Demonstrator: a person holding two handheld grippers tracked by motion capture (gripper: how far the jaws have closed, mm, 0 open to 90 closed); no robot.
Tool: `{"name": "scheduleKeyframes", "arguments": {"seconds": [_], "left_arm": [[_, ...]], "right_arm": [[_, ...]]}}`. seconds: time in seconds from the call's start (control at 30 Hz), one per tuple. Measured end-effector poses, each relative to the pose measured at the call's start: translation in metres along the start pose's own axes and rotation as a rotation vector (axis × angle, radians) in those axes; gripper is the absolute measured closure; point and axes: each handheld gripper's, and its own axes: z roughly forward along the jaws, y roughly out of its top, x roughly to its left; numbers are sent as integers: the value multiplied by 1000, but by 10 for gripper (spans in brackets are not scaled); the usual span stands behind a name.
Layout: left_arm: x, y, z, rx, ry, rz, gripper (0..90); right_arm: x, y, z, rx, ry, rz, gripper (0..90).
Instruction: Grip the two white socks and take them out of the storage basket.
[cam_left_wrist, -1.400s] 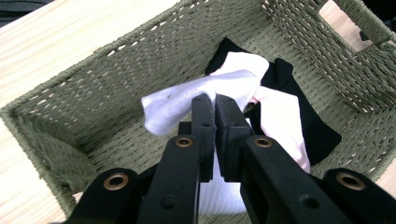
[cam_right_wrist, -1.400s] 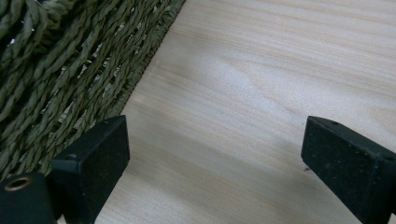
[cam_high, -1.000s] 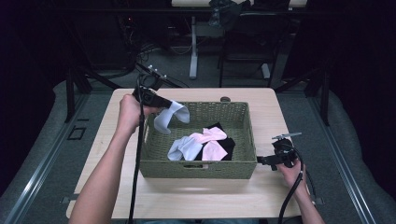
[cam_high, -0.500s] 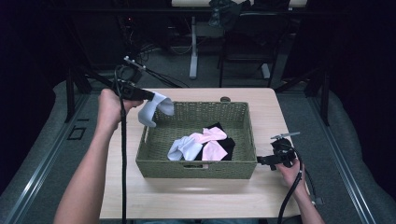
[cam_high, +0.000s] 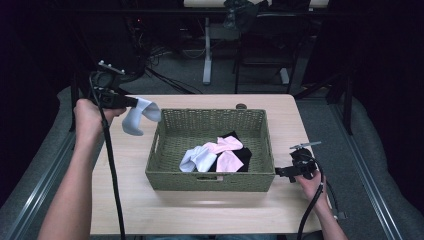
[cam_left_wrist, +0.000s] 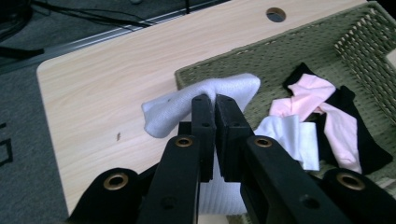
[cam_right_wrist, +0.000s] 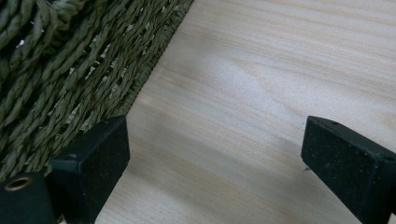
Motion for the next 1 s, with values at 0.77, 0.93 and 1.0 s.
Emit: {"name": "scheduleKeyframes", "arguments": {"seconds": [0.77,0.93,1.0], "left_arm": [[54,-70,15,16,134,-130,873],[58,-86,29,29,139,-149,874],[60,-93,37,38,138,-157,873]], "right_arm": [[1,0,-1,1,1,-2,76],[1,0,-1,1,2,-3,76],[2,0,-1,0,2,-4,76]]}}
